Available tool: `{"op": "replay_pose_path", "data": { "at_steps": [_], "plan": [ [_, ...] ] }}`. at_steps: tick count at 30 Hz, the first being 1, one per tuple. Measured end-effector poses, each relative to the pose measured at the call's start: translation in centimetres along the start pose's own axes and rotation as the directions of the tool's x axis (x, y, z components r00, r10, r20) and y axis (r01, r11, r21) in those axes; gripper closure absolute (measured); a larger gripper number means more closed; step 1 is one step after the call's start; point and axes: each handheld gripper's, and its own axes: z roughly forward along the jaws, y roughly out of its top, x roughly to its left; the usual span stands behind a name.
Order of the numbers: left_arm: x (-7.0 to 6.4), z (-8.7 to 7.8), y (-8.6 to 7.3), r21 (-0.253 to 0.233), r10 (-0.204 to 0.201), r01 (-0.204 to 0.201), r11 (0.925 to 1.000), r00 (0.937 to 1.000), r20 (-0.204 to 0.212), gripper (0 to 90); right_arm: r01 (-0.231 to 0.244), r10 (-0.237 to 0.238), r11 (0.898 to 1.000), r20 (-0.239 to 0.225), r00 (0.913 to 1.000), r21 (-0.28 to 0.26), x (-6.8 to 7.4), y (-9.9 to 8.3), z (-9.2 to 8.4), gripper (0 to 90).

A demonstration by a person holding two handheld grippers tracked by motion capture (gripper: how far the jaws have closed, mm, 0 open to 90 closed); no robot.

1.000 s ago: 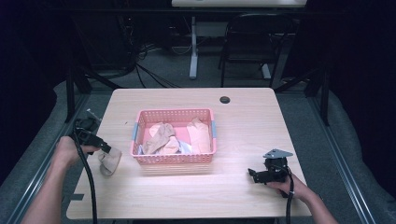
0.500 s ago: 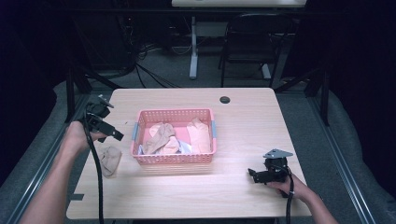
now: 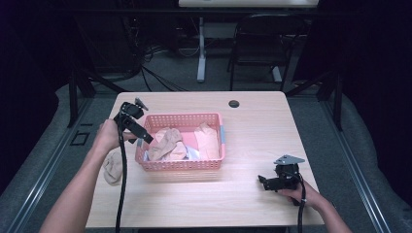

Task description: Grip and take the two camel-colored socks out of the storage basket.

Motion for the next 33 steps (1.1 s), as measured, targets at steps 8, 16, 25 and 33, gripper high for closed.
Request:
{"op": "replay_pose_path", "data": {
  "at_steps": [8,16,25,33],
  "plan": [
    [-1.0,2.1,1.7,0.018,0.017,-0.017,0.9997,0.9994,0.031,0.3,0.000,0.000,1.000,0.000,1.0000,-0.001,0.0,0.0,0.0,0.0],
    [-2.2,4.5,3.1,0.054,0.055,-0.057,0.9969,0.9978,0.038,0.2,0.002,-0.002,1.000,0.000,1.0000,0.003,0.0,0.0,0.0,0.0],
    [-2.9,7.1,3.3,0.080,0.045,-0.049,0.9956,0.9980,0.045,14.3,0.003,-0.003,1.000,0.001,1.0000,0.003,0.0,0.0,0.0,0.0],
    [-2.9,8.5,3.4,0.128,0.019,-0.022,0.9915,0.9995,0.026,40.2,0.002,-0.002,1.000,0.000,1.0000,0.003,0.0,0.0,0.0,0.0]
  ]
}}
